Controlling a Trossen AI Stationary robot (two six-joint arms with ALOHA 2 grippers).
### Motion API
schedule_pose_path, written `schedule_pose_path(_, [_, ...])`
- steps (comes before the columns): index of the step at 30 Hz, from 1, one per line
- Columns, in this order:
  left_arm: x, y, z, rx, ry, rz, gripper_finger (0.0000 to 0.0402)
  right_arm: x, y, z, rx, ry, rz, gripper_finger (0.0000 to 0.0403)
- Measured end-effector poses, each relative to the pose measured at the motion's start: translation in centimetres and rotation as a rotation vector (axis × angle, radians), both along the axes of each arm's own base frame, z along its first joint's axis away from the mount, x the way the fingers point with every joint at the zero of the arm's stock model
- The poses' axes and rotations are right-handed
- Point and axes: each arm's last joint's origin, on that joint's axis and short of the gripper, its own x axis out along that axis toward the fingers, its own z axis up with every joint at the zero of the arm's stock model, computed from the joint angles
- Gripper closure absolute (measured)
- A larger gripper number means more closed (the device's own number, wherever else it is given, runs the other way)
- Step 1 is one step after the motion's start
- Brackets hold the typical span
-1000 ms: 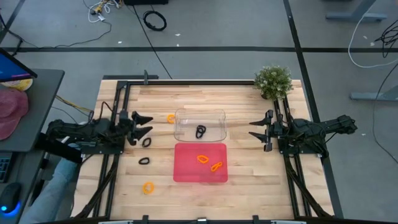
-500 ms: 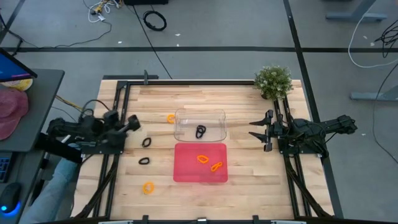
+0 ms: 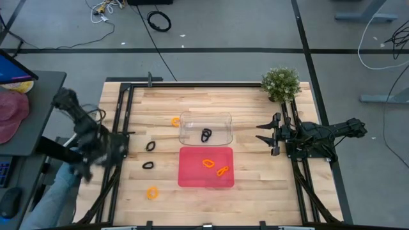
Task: Sort spring keychains
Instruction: Put the yellow spring keychain into the red bin
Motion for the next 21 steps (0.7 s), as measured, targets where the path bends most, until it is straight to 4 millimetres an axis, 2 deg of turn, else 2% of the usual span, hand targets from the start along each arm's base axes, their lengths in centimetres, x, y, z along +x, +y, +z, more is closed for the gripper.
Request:
schedule_pose_path(2, [1.1,-3.2,1.5,0.166,0.005,-0.013,0.0081,0.0,0.0,0.0,0.0,0.0,0.0,0.0204])
schedule_pose_path(4, [2.4,-6.3,2.6,0.363,0.156,0.089,0.0081,0.0,0.0,0.0,0.0,0.0,0.0,0.0204])
schedule_pose_path(6, [3.6,-8.6,2.9,0.544,0.464,0.371,0.0081,0.0,0.0,0.0,0.0,0.0,0.0,0.0204])
schedule_pose_path(8, [4.6,-10.2,2.4,0.607,0.766,0.744,0.0081,0.0,0.0,0.0,0.0,0.0,0.0,0.0204])
schedule_pose_path(9, [5.0,-10.8,1.8,0.652,0.861,0.877,0.0081,0.0,0.0,0.0,0.0,0.0,0.0,0.0204])
schedule_pose_path(10, [5.4,-11.5,1.4,0.696,0.937,0.94,0.0081,0.0,0.0,0.0,0.0,0.0,0.0,0.0204])
schedule_pose_path(15, [7.7,-14.9,1.2,0.74,1.262,0.989,0.0081,0.0,0.0,0.0,0.0,-0.001,0.0,0.0204])
schedule_pose_path(18, [8.8,-15.7,0.4,0.771,1.377,1.111,0.0081,0.0,0.0,0.0,0.0,-0.001,0.0,0.0204])
schedule_pose_path(21, [9.5,-16.3,-0.8,0.772,1.553,1.136,0.0081,0.0,0.0,0.0,0.0,0.0,0.0,0.0204])
